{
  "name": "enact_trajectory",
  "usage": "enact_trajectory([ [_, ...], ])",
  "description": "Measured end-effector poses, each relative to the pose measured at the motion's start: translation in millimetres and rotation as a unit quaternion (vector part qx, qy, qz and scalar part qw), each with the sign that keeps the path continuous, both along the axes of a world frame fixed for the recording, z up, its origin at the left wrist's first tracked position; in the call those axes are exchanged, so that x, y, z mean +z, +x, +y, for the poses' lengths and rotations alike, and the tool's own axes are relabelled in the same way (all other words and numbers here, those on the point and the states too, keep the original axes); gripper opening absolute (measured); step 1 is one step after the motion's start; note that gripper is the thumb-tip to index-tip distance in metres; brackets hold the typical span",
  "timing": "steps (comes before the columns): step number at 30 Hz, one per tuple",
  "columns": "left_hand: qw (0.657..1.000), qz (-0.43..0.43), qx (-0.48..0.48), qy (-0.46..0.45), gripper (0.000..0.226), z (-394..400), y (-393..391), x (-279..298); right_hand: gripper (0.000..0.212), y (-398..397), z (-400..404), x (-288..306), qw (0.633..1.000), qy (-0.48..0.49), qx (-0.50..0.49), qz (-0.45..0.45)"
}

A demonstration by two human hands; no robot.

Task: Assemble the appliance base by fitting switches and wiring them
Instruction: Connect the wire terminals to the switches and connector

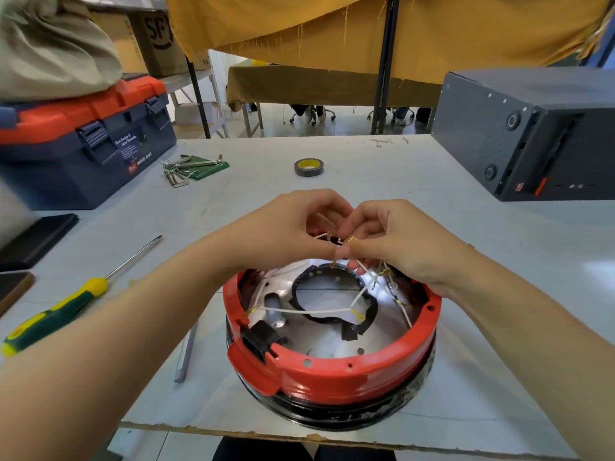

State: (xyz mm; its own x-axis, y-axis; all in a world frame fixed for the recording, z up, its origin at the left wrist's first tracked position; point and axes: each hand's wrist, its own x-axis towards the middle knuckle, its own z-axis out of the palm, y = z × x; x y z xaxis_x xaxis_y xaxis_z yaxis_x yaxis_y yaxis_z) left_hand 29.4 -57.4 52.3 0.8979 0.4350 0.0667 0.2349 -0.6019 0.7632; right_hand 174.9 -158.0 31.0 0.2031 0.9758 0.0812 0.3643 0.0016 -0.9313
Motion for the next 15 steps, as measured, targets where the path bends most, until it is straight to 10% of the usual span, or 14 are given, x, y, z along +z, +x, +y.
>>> enact_trajectory([
  [7,0.959,-0.020,-0.007,0.284,0.050,-7,4,-11,0.028,2,-2,-3,0.999,0.021,-0.041,-0.004],
  [15,0.928,-0.078,-0.032,0.362,0.017,-4,9,-21,0.025,4,-4,-1,0.999,0.001,-0.020,0.028],
])
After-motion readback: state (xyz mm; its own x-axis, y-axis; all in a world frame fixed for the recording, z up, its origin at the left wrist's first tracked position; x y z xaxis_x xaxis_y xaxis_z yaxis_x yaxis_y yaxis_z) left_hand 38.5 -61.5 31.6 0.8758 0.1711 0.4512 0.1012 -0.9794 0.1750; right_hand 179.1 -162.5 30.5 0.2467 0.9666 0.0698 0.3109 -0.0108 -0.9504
